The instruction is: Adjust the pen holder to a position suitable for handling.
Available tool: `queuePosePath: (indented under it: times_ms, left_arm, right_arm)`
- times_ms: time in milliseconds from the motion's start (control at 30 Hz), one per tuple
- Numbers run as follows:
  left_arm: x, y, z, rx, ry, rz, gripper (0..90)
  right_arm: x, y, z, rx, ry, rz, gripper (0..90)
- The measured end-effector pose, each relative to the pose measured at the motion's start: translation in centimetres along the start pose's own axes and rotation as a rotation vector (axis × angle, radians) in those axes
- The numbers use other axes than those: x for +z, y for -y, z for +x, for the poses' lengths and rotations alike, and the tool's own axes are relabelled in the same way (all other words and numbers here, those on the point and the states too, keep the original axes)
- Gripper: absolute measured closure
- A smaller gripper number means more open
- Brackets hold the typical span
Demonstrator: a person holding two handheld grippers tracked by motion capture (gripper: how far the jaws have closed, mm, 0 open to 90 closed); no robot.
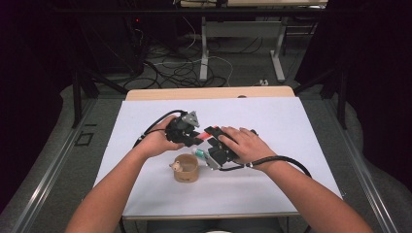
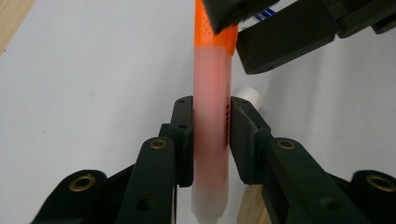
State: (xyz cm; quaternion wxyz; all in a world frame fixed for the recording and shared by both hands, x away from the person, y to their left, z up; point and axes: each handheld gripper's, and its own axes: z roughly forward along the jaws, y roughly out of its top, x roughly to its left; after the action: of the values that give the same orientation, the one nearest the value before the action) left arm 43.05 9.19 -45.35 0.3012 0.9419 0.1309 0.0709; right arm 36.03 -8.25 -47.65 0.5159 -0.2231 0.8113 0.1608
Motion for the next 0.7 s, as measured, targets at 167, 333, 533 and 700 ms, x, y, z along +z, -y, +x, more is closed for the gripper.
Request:
queuePosePath:
  times_ms: [167,333,533,700]
  left_arm:
    - [-0.9,0.3,0.1,-0.094,-0.040,-0.069,72.7]
    - [-1.6,1.3,-0.3,-0.213,-0.058,-0.174,72.8]
    - [-2.1,2.4,-0.8,-0.309,-0.092,-0.277,72.9]
    - [-2.3,3.4,-1.0,-0.354,-0.092,-0.317,73.0]
  right_arm:
    - [-0.5,0.5,-0.8,0.165,0.020,-0.022,49.9]
    - [-1.0,1.1,-1.6,0.303,0.036,-0.014,47.5]
    - [-1.6,1.8,-2.4,0.511,0.049,-0.019,39.3]
    - [-1.6,2.6,-2.8,0.693,0.026,-0.006,36.4]
